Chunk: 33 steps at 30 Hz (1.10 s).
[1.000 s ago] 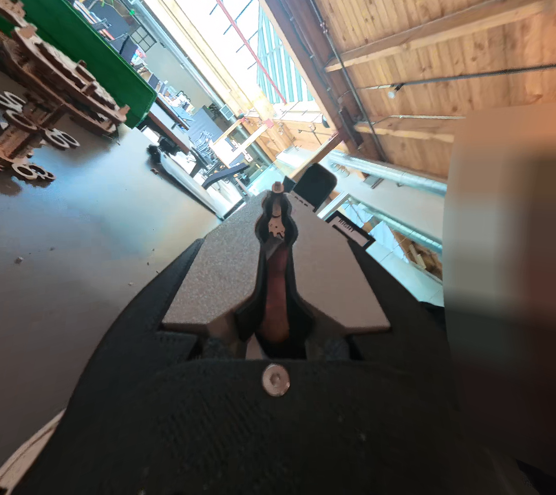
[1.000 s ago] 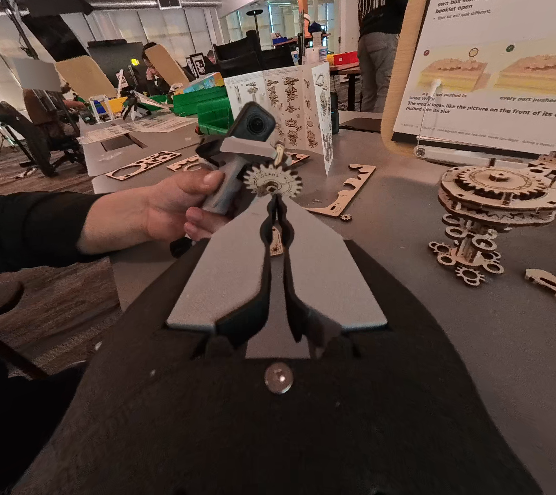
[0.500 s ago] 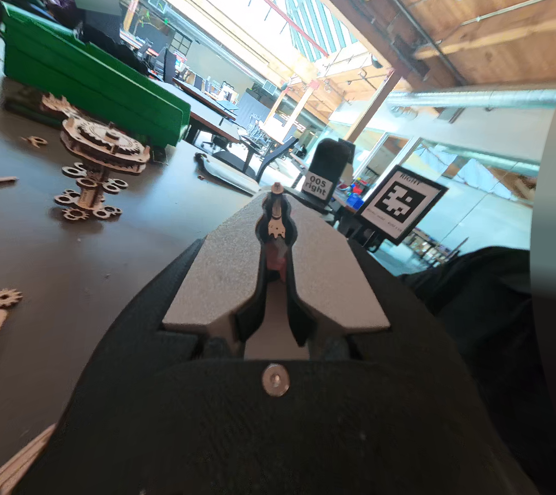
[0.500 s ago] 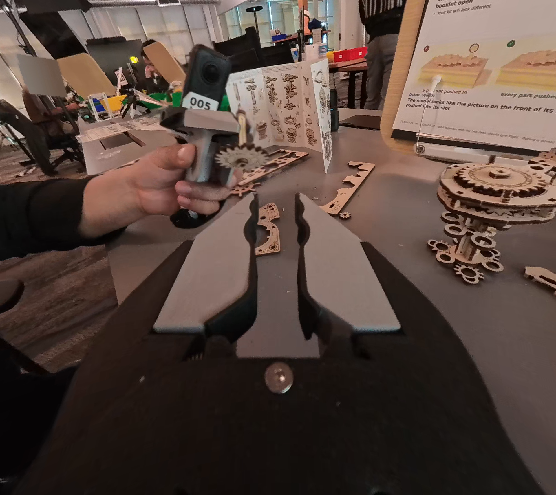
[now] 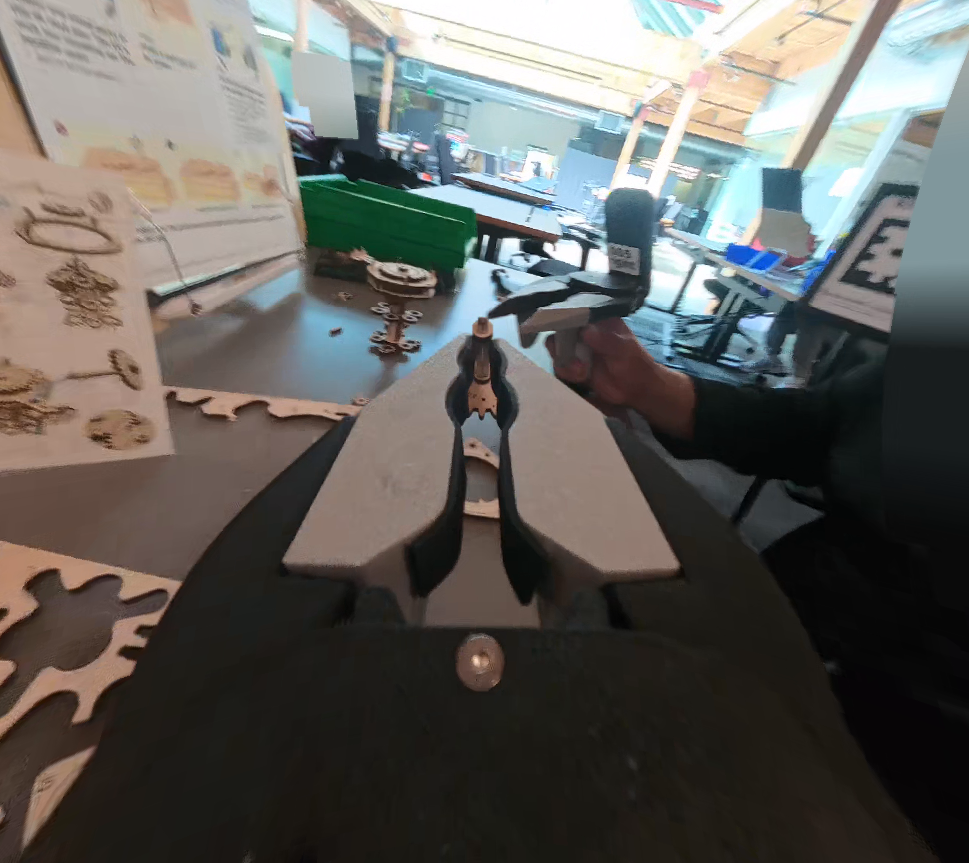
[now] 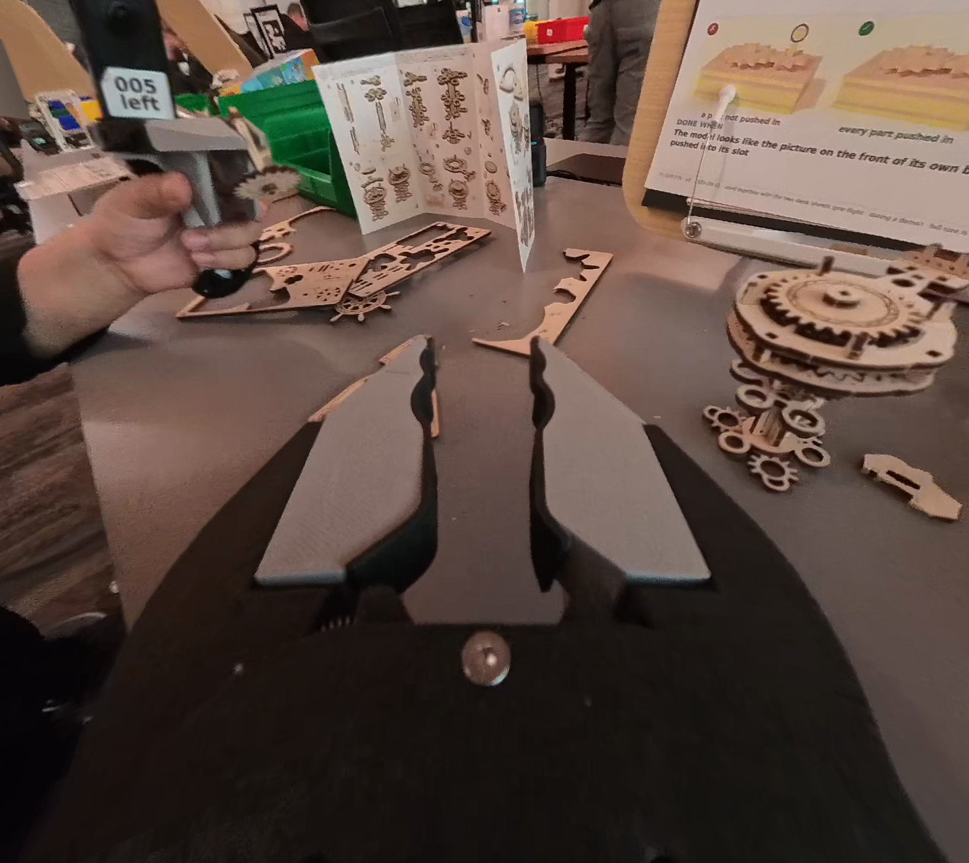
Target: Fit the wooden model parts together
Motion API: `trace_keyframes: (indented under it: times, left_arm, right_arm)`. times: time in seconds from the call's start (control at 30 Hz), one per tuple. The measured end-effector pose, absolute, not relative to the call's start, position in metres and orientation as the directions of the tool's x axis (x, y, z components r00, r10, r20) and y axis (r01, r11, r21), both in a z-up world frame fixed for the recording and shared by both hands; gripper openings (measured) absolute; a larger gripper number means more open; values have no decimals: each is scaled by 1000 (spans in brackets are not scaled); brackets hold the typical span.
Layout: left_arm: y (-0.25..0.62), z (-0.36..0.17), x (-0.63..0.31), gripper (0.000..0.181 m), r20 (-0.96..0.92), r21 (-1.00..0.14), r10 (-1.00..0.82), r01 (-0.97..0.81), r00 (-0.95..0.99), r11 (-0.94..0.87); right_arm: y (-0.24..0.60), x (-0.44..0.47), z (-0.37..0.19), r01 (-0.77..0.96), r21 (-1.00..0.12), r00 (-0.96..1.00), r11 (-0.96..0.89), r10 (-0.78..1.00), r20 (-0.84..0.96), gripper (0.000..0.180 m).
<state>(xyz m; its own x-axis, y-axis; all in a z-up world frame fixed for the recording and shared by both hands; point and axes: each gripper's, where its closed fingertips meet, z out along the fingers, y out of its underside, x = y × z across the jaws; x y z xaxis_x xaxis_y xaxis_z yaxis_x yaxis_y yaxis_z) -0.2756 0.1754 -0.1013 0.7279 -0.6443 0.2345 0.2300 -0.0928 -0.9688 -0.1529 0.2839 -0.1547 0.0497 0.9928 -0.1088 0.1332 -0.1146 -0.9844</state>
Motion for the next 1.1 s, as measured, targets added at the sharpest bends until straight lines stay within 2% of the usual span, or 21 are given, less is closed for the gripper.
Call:
trace_keyframes:
  times: [0.07,0.13,0.2,0.3,0.43,0.5,0.63,0.67,0.73,0.77,0.87,0.97,1.1]
  left_arm:
    - [175,-106,-279,3,233,-971,-648,212,725,-112]
    - [176,-125,-285,3,159,-986,-604,97,781,-133]
    - [174,-133,-291,3,110,-991,-584,40,804,-131]
    - [171,-116,-304,3,222,-974,-596,204,771,-99]
    - [161,-86,-321,3,375,-871,-702,489,606,-43]
    - [159,-78,-332,3,395,-825,-723,566,566,-7]
    - [157,-74,-335,3,361,-823,-732,566,578,41]
    - [157,-73,-334,3,358,-824,-734,566,577,43]
    - [158,-74,-332,3,361,-823,-738,567,570,35]
    - [158,-75,-331,3,363,-825,-737,564,570,29]
    - [166,-85,-331,3,368,-855,-694,519,619,9]
    - [176,-103,-331,3,373,-890,-627,455,683,-34]
    - [179,-108,-327,3,369,-901,-616,431,695,-54]
  right_arm:
    - [292,-163,-151,148,-984,79,-103,993,-92,35]
    - [296,-180,-137,168,-979,95,-112,991,-97,35]
    - [300,-208,-122,220,-971,102,-95,992,-74,45]
    - [300,-266,-116,334,-942,55,-22,999,-4,55]
    - [299,-343,-135,451,-891,-5,57,998,61,63]
    - [306,-370,-146,484,-872,11,72,996,88,56]
    - [325,-397,-151,474,-879,77,48,992,96,50]
    - [330,-399,-150,469,-882,87,53,991,105,43]
    - [340,-401,-152,488,-868,89,91,984,153,15]
    - [346,-401,-154,502,-859,93,100,981,169,11]
    - [363,-404,-154,502,-861,111,83,981,160,14]
    - [378,-408,-159,515,-857,127,20,987,100,27]
    - [394,-407,-153,503,-864,160,29,979,126,26]
